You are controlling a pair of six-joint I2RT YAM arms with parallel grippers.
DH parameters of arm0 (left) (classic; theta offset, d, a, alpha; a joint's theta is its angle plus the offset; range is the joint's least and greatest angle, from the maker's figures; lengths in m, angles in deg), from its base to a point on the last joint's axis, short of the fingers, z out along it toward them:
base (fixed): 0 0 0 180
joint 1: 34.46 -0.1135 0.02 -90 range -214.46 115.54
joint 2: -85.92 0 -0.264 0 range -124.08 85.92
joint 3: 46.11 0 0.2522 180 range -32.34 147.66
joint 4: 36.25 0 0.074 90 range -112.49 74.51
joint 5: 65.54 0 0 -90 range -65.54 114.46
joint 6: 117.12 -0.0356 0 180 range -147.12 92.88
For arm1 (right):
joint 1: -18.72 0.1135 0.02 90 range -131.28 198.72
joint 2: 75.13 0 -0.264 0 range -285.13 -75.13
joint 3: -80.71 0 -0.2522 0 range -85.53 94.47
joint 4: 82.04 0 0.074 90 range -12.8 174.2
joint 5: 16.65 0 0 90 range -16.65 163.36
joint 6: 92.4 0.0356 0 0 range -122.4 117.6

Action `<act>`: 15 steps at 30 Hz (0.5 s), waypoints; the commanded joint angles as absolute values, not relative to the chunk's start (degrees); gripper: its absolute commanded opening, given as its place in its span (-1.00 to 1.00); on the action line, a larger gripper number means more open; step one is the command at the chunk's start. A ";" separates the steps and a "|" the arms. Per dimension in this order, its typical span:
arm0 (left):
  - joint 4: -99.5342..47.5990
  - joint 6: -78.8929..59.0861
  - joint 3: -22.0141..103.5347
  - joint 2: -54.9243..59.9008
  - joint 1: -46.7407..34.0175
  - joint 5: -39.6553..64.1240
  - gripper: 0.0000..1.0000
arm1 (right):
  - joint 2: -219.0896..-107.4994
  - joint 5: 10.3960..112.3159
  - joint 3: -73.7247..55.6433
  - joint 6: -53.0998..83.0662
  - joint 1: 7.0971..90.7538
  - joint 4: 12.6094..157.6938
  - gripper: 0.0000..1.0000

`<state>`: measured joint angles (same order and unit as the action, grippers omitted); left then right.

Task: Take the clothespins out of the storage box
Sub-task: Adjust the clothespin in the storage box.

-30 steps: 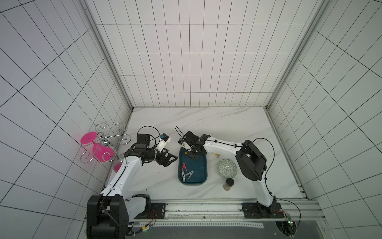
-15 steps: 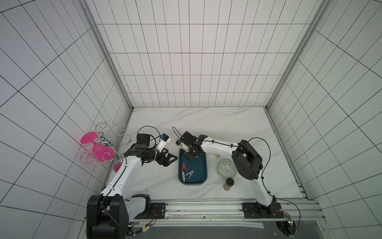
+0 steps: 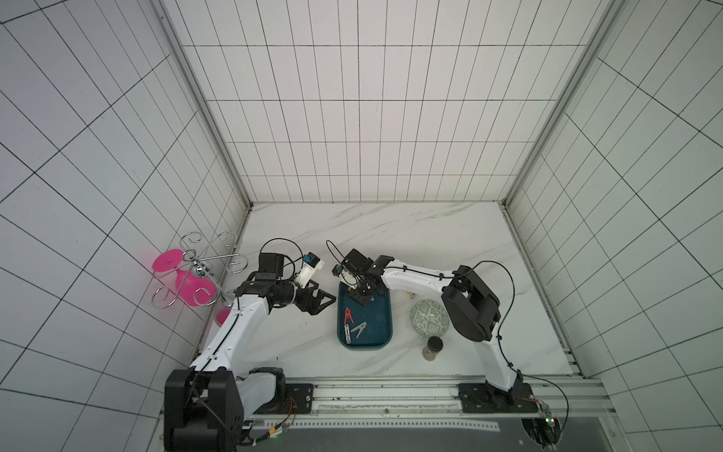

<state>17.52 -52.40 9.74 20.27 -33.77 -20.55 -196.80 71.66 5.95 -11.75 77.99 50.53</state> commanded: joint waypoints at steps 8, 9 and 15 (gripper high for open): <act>16.60 -52.79 8.92 20.70 -33.97 -21.12 0.89 | -186.68 66.70 -2.22 -6.84 78.11 52.80 -0.97; 16.60 -52.79 8.88 20.78 -34.00 -21.09 0.89 | -186.50 66.13 -2.61 -6.48 78.10 53.06 -0.97; 16.71 -52.78 8.88 21.01 -34.02 -21.14 0.89 | -188.42 64.38 -3.11 -4.89 78.03 52.51 -0.94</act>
<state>17.55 -52.40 9.48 20.27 -33.77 -20.57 -187.44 66.13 -2.31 -6.61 77.97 52.61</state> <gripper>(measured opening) 0.948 0.076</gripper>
